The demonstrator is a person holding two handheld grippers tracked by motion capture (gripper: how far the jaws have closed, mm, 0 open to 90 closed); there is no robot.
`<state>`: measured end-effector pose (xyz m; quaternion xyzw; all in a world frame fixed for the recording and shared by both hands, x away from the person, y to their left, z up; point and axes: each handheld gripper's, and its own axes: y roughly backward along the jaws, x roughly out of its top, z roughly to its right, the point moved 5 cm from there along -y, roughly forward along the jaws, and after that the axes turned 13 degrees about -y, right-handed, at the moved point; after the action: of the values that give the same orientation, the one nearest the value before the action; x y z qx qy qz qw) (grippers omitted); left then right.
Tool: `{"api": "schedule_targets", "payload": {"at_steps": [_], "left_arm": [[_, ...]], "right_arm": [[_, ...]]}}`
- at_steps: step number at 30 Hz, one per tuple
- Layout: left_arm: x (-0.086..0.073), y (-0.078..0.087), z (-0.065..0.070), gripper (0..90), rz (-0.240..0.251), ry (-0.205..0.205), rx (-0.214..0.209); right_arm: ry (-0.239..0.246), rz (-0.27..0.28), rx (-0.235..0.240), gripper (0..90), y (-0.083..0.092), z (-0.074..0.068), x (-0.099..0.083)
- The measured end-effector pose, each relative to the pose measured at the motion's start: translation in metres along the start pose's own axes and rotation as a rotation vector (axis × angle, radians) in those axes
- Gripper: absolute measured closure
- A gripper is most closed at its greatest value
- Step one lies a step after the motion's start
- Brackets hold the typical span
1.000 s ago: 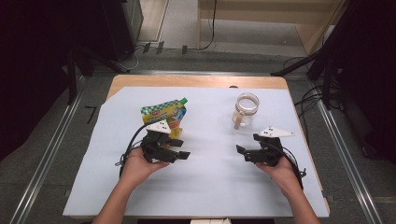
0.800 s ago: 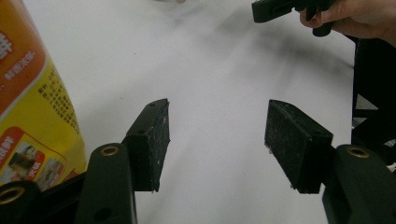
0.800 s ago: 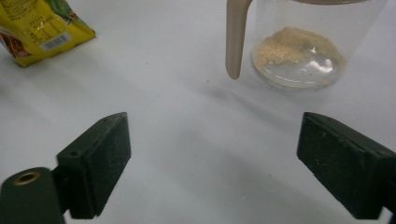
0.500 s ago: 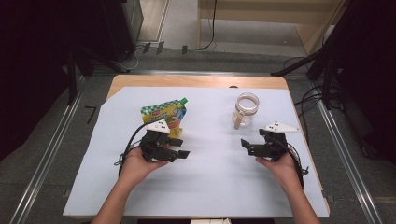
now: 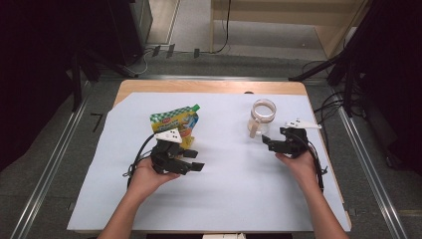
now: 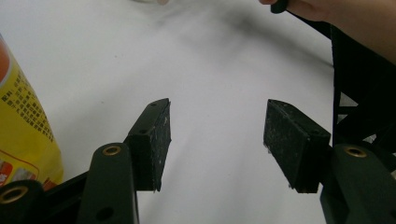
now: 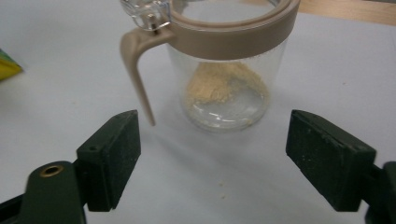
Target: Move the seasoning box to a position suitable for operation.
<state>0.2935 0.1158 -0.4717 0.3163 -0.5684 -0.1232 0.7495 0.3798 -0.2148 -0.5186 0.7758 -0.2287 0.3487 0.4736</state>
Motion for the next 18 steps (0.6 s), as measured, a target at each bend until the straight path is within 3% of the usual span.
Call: {"api": "schedule_targets", "payload": {"at_steps": [5,8,11,14,18], "left_arm": [[-0.001,0.001,0.000,41.8,0.003,-0.006,-0.001],[-0.002,0.002,0.000,41.9,0.008,-0.006,-0.003],[-0.003,0.003,0.002,41.9,0.005,-0.013,0.000],[-0.004,0.002,0.003,42.0,0.004,-0.017,0.005],[-0.003,0.002,0.005,42.1,0.020,-0.032,-0.021]], "right_arm": [[-0.024,0.018,0.024,19.1,-0.014,0.006,0.011],[0.000,0.053,0.010,20.7,-0.020,0.007,0.013],[0.022,0.035,0.009,19.5,-0.027,0.007,0.013],[0.004,0.032,0.023,17.0,-0.037,0.008,0.014],[-0.015,0.035,0.034,13.9,-0.052,0.007,0.015]]}}
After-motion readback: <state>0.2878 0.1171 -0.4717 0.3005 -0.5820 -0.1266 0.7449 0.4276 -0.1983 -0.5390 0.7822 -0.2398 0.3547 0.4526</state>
